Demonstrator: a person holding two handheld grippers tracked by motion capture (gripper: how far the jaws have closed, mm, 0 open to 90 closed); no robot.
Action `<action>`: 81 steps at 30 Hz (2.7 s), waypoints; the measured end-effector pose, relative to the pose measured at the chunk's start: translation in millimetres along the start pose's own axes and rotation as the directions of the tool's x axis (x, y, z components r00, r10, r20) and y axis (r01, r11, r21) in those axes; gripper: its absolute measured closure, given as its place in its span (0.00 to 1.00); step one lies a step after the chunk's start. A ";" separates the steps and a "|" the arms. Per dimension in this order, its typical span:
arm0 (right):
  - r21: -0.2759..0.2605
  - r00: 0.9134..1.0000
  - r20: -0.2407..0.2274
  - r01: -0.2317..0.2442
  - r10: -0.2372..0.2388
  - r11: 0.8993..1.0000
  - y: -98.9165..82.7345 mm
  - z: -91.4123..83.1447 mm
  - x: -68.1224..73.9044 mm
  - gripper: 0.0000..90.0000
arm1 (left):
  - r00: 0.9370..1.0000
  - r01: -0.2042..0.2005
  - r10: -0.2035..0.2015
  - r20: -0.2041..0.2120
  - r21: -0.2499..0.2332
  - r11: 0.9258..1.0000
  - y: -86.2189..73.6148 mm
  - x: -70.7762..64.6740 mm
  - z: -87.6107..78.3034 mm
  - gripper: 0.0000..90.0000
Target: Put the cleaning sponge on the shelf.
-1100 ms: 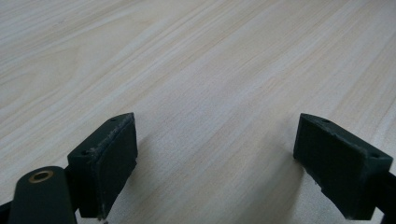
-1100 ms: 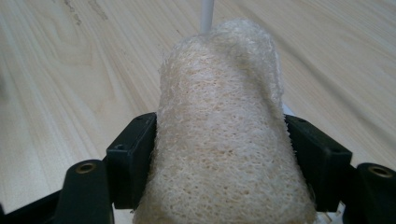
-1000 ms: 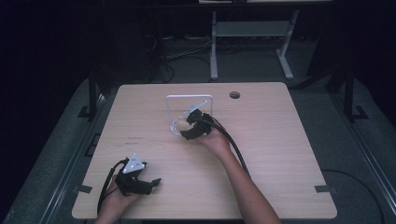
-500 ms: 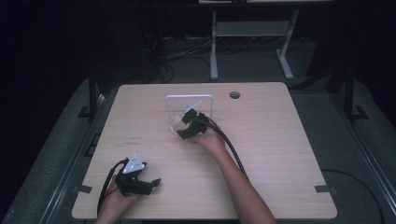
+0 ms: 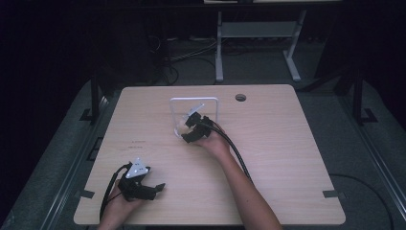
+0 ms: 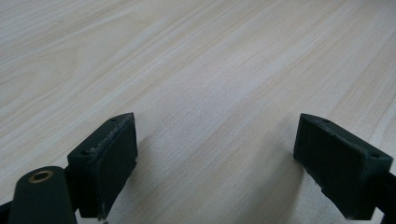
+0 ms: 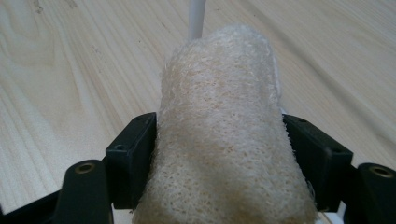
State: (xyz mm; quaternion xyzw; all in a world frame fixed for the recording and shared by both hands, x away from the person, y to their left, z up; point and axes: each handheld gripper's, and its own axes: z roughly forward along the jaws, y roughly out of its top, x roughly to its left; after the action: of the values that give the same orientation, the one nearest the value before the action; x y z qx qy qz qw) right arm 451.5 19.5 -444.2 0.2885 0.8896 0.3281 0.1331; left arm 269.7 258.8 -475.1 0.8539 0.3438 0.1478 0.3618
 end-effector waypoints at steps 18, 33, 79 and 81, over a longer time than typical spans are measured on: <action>0.013 1.000 0.012 0.008 -0.008 1.000 0.3 2.8 -3.3 0.29 | 1.000 0.000 0.000 0.000 0.000 1.000 0.0 0.0 0.0 0.14; -0.037 1.000 0.021 0.019 -0.019 0.999 7.1 -25.7 3.5 0.26 | 1.000 0.000 0.000 0.000 0.000 1.000 0.0 0.1 0.0 0.14; 0.011 0.996 -0.088 -0.005 0.005 1.000 -30.2 -32.4 7.0 1.00 | 1.000 0.000 0.000 0.000 -0.001 1.000 0.0 0.0 0.1 0.14; 0.012 0.997 -0.078 -0.012 0.013 1.000 -30.8 -32.5 4.3 1.00 | 1.000 0.000 0.000 0.000 -0.001 1.000 0.0 0.0 0.1 0.14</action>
State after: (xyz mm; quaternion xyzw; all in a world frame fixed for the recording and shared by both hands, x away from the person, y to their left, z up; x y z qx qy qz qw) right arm 421.1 -13.4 -440.5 0.2820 0.8941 0.3349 0.0946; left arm 269.8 258.7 -475.2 0.8536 0.3439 0.1481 0.3623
